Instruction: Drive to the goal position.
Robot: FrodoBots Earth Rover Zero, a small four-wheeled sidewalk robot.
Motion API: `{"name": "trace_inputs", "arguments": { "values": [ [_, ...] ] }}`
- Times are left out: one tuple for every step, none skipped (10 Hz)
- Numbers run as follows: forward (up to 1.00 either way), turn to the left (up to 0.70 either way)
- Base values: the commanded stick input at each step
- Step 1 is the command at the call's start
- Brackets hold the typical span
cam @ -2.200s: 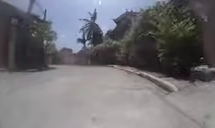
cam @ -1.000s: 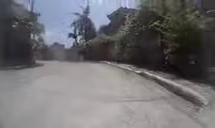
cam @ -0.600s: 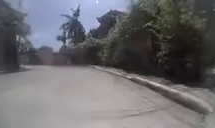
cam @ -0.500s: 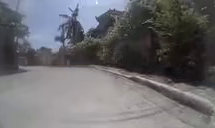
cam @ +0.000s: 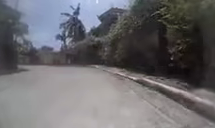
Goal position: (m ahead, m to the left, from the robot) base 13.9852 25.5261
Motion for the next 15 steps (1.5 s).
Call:
{"name": "trace_inputs", "arguments": {
  "values": [
    [0.85,0.0],
    [0.85,0.0],
    [0.85,0.0],
    [0.85,0.0],
    [0.85,0.0],
    [0.85,0.0],
    [0.85,0.0],
    [0.85,0.0],
    [0.85,0.0],
    [0.85,0.0],
    [0.85,0.0],
    [0.85,0.0],
    [0.85,0.0],
    [0.85,0.0],
    [0.85,0.0]
  ]
}}
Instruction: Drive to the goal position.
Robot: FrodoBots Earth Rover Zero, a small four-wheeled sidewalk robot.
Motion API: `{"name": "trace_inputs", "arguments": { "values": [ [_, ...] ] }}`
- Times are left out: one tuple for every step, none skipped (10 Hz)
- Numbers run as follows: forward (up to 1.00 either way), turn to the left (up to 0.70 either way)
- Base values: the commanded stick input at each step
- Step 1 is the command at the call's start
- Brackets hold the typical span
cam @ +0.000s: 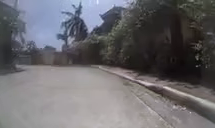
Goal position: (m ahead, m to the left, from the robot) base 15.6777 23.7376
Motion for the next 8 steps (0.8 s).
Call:
{"name": "trace_inputs", "arguments": {
  "values": [
    [0.85,0.0],
    [0.85,0.0],
    [0.85,0.0],
    [0.85,0.0],
    [0.85,0.0],
    [0.85,0.0],
    [0.85,0.0],
    [0.85,0.0]
  ]
}}
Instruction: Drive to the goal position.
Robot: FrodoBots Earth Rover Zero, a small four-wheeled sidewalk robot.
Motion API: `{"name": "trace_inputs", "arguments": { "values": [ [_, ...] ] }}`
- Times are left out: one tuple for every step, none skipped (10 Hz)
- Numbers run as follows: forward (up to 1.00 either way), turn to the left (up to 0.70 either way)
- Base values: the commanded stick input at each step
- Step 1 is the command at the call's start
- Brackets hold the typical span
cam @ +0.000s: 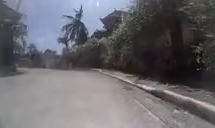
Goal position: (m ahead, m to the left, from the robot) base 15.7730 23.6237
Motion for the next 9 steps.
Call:
{"name": "trace_inputs", "arguments": {
  "values": [
    [0.85,0.0],
    [0.85,0.0],
    [0.85,0.0],
    [0.85,0.0],
    [0.85,0.0],
    [0.85,0.0],
    [0.85,0.0],
    [0.85,0.0],
    [0.85,0.0]
  ]
}}
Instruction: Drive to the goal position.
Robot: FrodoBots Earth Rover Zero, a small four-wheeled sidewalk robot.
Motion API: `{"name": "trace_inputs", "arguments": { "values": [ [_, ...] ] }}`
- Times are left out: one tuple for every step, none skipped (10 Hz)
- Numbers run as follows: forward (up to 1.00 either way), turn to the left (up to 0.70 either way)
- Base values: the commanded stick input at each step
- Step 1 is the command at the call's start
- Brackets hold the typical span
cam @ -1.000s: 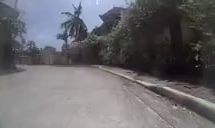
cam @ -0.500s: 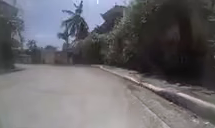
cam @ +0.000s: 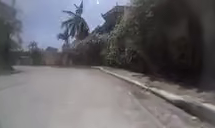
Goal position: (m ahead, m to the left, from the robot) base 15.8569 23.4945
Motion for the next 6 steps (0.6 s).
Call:
{"name": "trace_inputs", "arguments": {
  "values": [
    [0.85,0.0],
    [0.85,0.0],
    [0.85,0.0],
    [0.85,0.0],
    [0.85,0.0],
    [0.85,0.0]
  ]
}}
